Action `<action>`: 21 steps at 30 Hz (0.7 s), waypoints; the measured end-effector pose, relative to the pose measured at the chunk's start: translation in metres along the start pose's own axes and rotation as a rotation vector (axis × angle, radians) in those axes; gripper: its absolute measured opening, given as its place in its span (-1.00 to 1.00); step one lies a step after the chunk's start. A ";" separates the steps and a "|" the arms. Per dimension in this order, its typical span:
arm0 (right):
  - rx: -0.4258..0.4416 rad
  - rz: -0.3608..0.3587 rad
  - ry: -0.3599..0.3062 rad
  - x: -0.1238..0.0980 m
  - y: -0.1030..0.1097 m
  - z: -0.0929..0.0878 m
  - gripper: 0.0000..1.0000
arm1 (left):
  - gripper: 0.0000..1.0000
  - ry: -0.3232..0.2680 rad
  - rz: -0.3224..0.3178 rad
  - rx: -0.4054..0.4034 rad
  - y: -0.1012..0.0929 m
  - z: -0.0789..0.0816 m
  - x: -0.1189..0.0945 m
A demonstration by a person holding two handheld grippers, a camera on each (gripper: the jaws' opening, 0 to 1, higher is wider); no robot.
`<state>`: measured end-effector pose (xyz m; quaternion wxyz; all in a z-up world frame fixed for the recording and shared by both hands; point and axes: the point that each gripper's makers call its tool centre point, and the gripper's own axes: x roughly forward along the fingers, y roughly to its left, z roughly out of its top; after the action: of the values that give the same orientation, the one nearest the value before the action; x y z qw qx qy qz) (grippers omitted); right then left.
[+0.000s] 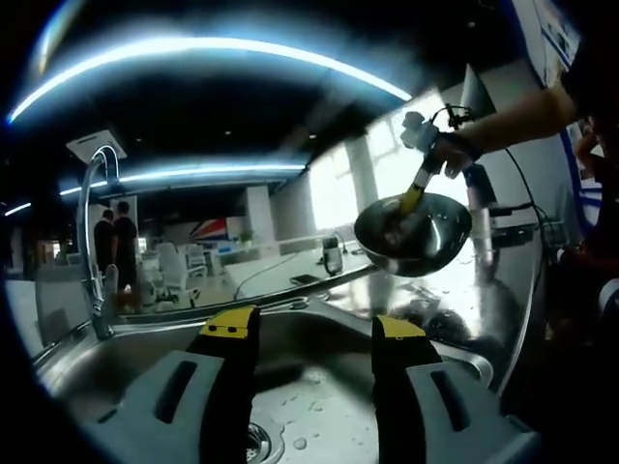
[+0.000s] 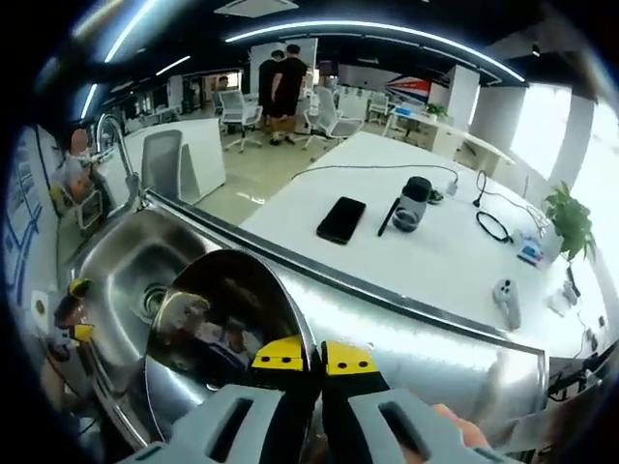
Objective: Pick up bowl with dirty water move over sink pour dirty water into sink return bowl to place
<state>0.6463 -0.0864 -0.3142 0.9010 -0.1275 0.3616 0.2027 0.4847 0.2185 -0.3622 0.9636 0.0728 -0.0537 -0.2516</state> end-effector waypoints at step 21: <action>0.072 0.004 0.063 0.011 -0.016 -0.033 -1.00 | -0.10 0.018 -0.003 0.018 -0.002 -0.003 0.001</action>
<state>0.6404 -0.1101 -0.3440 0.8928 -0.1007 0.3970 0.1875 0.4849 0.2167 -0.3652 0.9630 0.0840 -0.0472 -0.2517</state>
